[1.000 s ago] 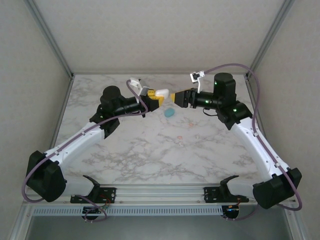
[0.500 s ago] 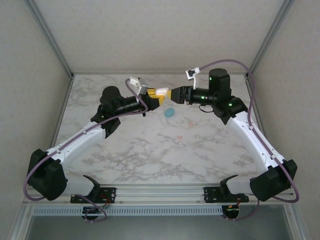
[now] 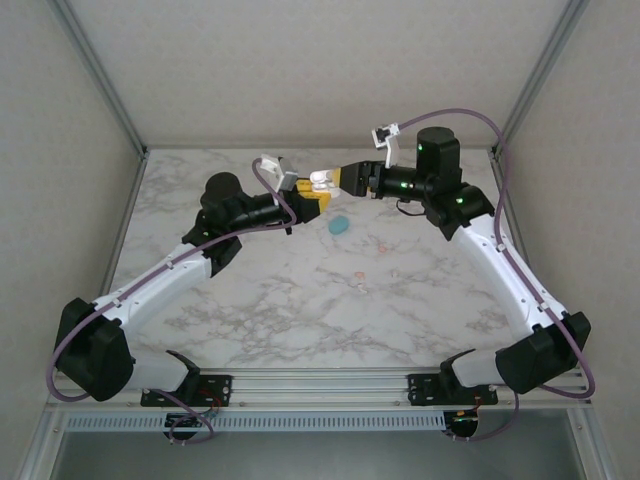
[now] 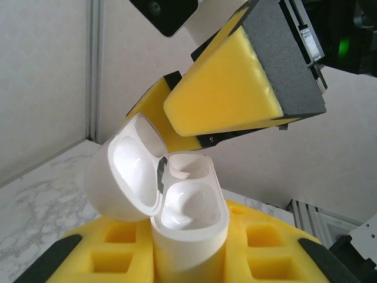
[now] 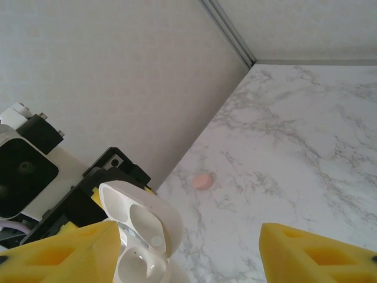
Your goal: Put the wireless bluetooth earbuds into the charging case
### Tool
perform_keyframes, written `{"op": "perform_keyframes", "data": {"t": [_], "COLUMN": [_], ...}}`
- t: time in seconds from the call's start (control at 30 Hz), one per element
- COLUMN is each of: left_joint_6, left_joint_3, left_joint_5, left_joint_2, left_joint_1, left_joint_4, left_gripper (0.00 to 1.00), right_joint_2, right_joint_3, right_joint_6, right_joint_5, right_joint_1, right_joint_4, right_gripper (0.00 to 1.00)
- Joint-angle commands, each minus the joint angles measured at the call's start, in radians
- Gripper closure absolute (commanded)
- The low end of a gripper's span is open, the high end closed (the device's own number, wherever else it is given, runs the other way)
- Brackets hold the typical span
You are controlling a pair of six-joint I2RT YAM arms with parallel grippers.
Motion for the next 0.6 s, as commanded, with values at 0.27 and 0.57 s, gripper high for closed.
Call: {"op": "perform_keyframes", "data": {"t": [0.27,0.57], "left_joint_6": [0.069,0.070], "left_joint_3": [-0.077,-0.106], "left_joint_5": [-0.169,-0.230], "left_joint_2": [-0.052,-0.084], "left_joint_1": [-0.006,-0.006], "left_joint_4": [-0.012,-0.023], "left_gripper": [1.00,1.00], "right_joint_2": [-0.233,-0.012], "right_joint_3": [-0.090,-0.306], "right_joint_6": [-0.044,0.027], "right_joint_5": [0.421,0.440], "right_joint_1": [-0.072,-0.289], "right_joint_4": [-0.163,-0.419], "right_gripper": [0.35,0.55]}}
